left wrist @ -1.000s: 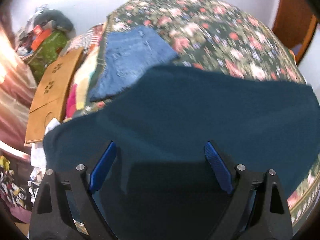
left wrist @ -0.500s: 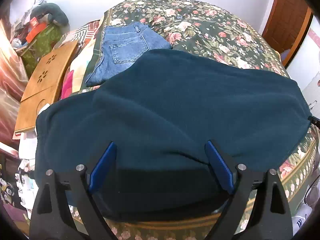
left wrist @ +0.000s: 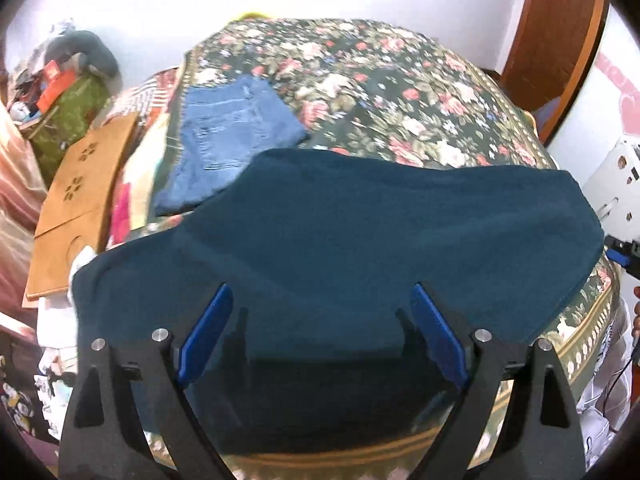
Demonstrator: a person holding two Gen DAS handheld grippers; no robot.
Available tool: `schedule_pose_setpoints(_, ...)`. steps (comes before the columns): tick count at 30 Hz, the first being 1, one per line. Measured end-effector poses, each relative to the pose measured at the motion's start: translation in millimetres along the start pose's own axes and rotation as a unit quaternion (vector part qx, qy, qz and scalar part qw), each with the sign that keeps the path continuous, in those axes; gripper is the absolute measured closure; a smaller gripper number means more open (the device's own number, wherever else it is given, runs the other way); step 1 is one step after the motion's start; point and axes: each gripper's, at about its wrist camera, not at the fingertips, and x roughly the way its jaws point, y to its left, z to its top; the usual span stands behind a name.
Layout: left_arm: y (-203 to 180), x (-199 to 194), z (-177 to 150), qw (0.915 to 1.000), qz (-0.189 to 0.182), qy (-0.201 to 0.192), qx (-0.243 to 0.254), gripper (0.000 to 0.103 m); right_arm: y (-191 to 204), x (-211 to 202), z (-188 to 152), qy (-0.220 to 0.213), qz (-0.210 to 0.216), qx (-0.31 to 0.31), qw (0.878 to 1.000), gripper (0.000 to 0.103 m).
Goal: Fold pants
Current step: 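Grasp the folded teal pants edge with the right gripper and lift it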
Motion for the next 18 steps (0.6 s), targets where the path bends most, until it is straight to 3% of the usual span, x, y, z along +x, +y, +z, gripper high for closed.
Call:
schedule_pose_setpoints(8,-34.7,46.2,6.7,0.9983,-0.012,0.051,0.026,0.012,-26.9,21.4,16.7,-0.007,0.021,0.053,0.998,0.041)
schedule_pose_setpoints(15,-56.0,58.9,20.1,0.9974,-0.011,0.052,0.049,0.009,-46.0,41.2,37.4,-0.028,-0.017,0.085,0.996,0.041)
schedule_pose_setpoints(18,-58.8,61.7,21.6,0.9974,-0.009,0.049,0.053,0.009,-58.7,44.4,46.7,-0.033,-0.008,0.115,0.993,0.046)
